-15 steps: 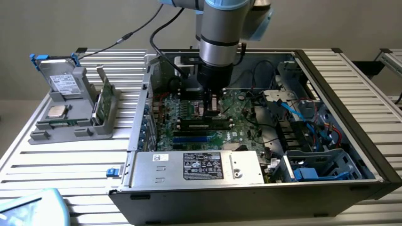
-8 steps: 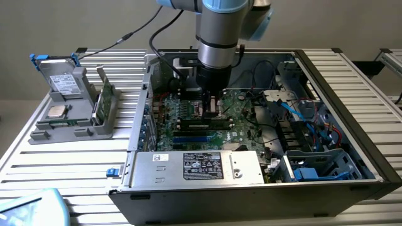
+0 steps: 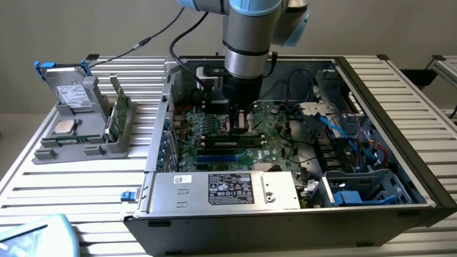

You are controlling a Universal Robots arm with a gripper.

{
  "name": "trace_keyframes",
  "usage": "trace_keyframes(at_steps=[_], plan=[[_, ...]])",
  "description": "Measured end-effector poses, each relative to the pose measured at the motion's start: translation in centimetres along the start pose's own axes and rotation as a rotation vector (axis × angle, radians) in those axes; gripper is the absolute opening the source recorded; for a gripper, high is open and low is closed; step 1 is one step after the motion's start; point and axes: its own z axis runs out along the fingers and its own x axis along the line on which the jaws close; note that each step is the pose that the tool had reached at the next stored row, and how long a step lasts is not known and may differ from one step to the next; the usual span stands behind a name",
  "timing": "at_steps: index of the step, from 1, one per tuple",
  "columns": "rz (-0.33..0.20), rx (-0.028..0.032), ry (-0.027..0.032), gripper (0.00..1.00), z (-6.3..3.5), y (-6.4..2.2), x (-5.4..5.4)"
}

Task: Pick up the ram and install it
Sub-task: 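Press down the ram until it locks into place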

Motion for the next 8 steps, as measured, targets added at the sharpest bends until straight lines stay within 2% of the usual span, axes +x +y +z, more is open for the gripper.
trace_keyframes(at_steps=[8], plan=[[0.0,-0.0008,-0.0008,0.11,0.13,0.0,-0.01]])
